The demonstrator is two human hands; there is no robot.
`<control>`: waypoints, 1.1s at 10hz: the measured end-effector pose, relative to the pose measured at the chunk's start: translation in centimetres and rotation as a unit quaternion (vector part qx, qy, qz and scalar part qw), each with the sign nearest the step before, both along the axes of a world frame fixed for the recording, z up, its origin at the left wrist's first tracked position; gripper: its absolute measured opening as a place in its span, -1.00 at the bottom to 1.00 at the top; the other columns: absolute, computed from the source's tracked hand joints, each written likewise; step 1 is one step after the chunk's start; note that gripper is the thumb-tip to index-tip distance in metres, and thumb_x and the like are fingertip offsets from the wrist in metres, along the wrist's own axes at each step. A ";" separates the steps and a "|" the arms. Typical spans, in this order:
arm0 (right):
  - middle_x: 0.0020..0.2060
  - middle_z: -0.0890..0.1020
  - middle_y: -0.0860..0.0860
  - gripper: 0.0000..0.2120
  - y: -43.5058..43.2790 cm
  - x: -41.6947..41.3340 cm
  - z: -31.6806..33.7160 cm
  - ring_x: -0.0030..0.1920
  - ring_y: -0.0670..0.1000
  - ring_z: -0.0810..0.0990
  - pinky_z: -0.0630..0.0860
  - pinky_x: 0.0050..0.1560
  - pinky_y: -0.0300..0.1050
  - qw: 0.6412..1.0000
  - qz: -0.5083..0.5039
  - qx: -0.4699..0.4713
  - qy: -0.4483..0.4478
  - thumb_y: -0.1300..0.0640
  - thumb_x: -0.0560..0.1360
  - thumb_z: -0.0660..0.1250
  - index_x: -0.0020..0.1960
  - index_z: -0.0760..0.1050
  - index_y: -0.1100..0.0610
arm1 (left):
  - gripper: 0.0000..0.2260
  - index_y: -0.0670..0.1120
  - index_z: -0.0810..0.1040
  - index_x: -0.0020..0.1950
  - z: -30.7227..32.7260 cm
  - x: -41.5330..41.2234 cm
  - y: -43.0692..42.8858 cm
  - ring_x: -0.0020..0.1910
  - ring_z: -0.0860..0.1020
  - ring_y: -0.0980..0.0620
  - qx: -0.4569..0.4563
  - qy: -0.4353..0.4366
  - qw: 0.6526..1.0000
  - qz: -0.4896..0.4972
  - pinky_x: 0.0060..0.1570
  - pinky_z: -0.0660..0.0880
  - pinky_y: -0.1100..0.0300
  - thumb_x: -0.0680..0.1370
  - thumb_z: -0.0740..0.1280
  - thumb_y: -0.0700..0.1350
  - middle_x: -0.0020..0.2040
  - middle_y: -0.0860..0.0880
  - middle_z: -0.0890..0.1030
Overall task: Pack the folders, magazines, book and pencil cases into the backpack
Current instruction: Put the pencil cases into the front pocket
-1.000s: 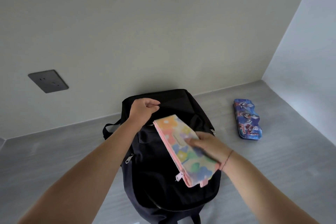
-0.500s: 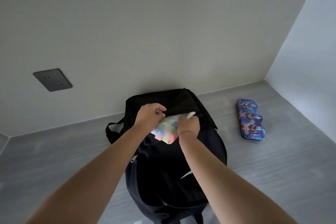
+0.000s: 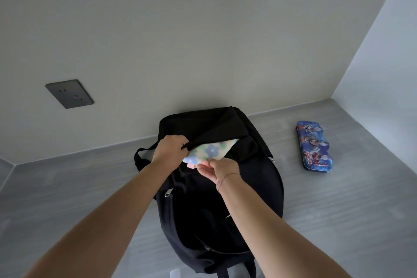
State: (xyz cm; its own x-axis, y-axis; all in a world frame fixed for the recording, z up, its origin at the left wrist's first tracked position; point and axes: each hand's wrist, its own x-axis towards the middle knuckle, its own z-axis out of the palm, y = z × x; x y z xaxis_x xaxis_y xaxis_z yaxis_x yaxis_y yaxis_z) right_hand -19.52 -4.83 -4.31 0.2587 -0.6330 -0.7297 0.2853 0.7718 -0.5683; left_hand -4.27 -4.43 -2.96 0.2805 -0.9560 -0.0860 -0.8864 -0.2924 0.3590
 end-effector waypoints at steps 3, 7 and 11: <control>0.47 0.27 0.03 -0.57 -3.2 4.8 1.8 0.41 0.05 0.34 0.35 0.31 -0.14 0.973 0.142 -0.074 0.166 0.15 0.66 -0.10 0.52 -0.01 0.03 | -0.74 -0.14 0.59 0.17 1.5 -0.6 0.4 0.07 0.56 -0.07 -0.082 -0.032 0.995 -0.042 -0.06 0.39 0.23 0.49 0.32 -0.21 0.09 -0.10 0.60; 0.11 0.59 0.24 -0.66 -5.6 -9.6 1.5 0.19 0.19 0.55 0.48 0.20 0.02 0.988 0.044 -0.122 0.078 0.33 0.58 0.09 0.33 0.35 0.35 | -0.72 -0.06 0.54 0.21 -0.5 -0.8 0.1 0.13 0.49 -0.03 -0.090 -0.027 0.995 -0.033 0.11 0.50 0.08 0.50 0.36 -0.12 0.12 -0.04 0.52; 0.19 0.47 0.21 -0.39 -15.0 -26.2 -8.6 0.21 0.26 0.48 0.48 0.15 0.09 0.792 0.070 -0.124 0.594 -0.06 0.33 0.44 0.26 0.39 0.21 | -0.77 -0.10 0.54 0.17 -2.1 -17.5 -7.6 0.16 0.45 0.00 -0.145 0.079 0.975 -0.146 0.18 0.40 0.17 0.51 0.33 -0.15 0.14 -0.03 0.51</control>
State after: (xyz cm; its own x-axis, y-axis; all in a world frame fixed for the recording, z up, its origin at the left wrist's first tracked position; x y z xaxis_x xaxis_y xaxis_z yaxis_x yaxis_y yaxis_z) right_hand -45.71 -19.85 -12.93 -0.4370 -0.8204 -0.3689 -0.6425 0.5717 -0.5103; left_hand -21.74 -12.00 -5.07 -0.0017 -0.9837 0.1800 -0.8437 0.0980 0.5278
